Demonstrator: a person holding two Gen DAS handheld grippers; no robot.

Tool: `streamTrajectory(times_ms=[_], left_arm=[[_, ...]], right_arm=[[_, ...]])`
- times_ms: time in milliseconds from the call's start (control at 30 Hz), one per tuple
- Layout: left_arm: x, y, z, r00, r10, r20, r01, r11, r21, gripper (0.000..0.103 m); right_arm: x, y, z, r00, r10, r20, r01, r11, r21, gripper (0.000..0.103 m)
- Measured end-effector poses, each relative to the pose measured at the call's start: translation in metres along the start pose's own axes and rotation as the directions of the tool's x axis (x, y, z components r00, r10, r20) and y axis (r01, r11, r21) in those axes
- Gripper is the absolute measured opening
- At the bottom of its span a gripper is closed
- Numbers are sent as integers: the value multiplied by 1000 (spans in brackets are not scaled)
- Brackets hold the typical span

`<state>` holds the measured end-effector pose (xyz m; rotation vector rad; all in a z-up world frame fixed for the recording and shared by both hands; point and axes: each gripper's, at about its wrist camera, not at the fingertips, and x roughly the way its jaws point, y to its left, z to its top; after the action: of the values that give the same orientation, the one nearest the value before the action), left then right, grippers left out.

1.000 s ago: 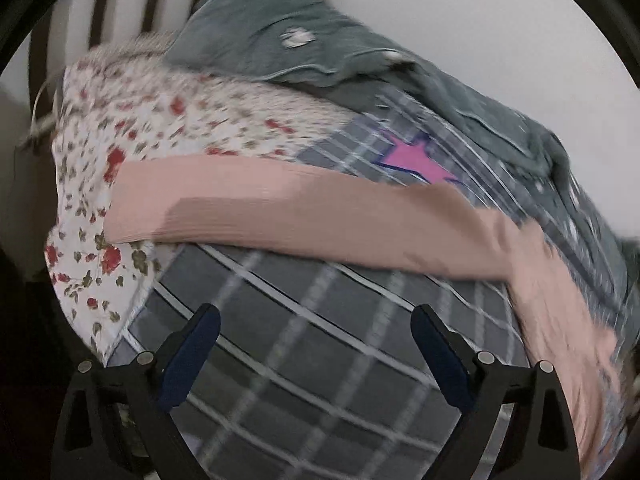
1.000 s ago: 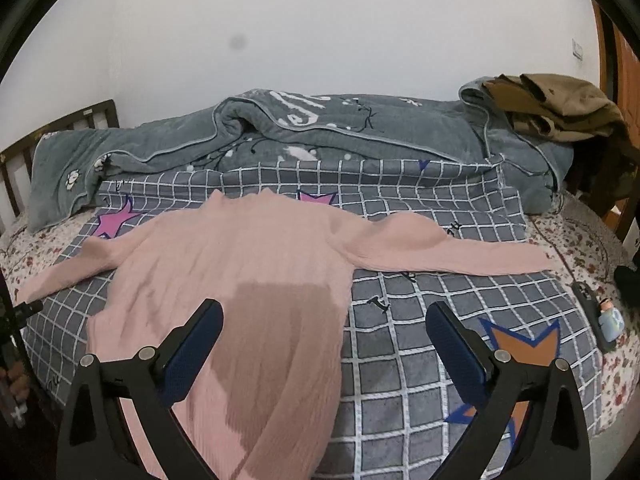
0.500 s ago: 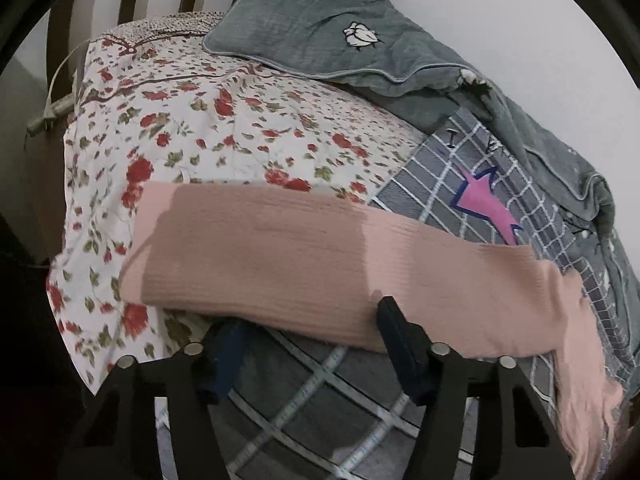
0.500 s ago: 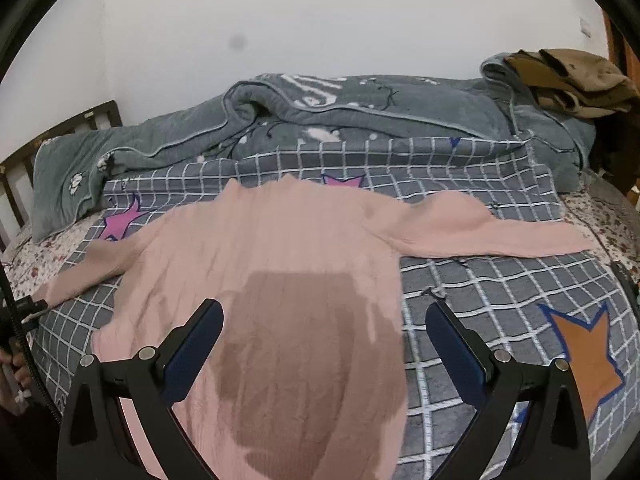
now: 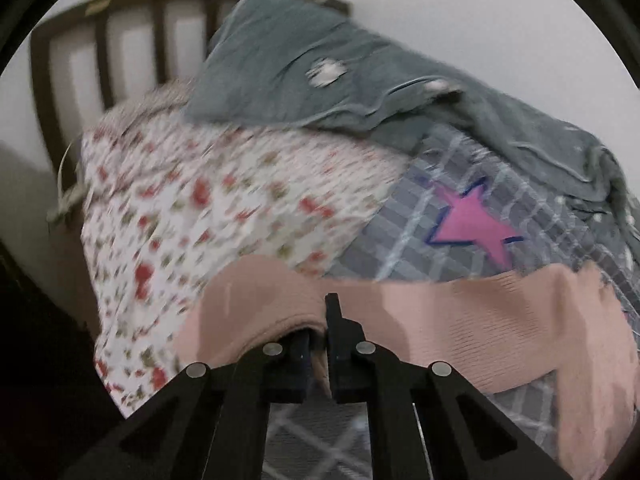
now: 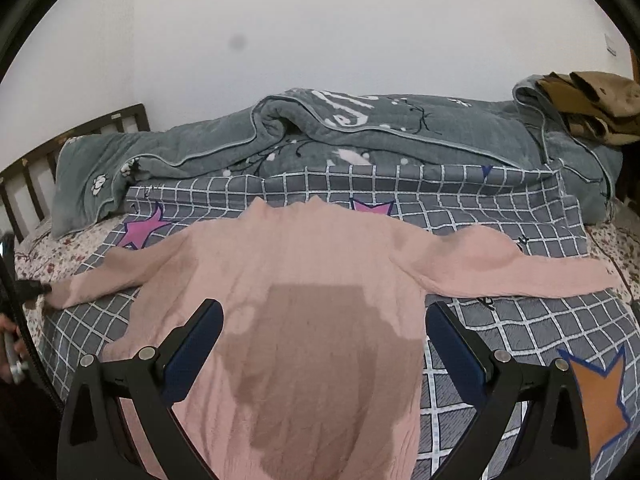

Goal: Fold small clothes
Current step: 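Carry the sleeve across the sweater body with the left tool and release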

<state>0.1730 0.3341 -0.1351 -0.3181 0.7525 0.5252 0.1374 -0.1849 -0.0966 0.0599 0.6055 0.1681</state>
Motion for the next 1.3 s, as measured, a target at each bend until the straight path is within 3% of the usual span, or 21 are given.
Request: streamTrajectory(times_ms=[100,267,500,800,933,1033,1300], left_arm=[[-20,-43,15,998,-40,39,38,997,66,7],[-54,-126,25,986,-145,84,127,973,194,7],[-80,-257,1,963,-267,48,230,898,375,7],[-89,-395,-71,913,-399,-79,383,775,502,7],[-91,-433,-109,889,-431,-156,444,727,523,7],[-89,-451,-134,888,-423,-179,446,702,555,7],[-70,-458,-162,889,-388,-243,457,707,541,7]], right_arm=[[-1,-7,-1,998,62,3,-62,998,20,100],[1,-18,-5,997,73,1,-73,997,2,100],[-8,-56,-3,997,73,15,-74,997,32,100],[-14,-112,-12,1000,20,1,-19,993,120,100],[-15,-132,-20,1000,-1,-19,4,989,146,100],[-17,-141,-23,1000,-4,-13,6,988,151,100],[-10,-148,-29,999,-17,-33,22,987,157,100]])
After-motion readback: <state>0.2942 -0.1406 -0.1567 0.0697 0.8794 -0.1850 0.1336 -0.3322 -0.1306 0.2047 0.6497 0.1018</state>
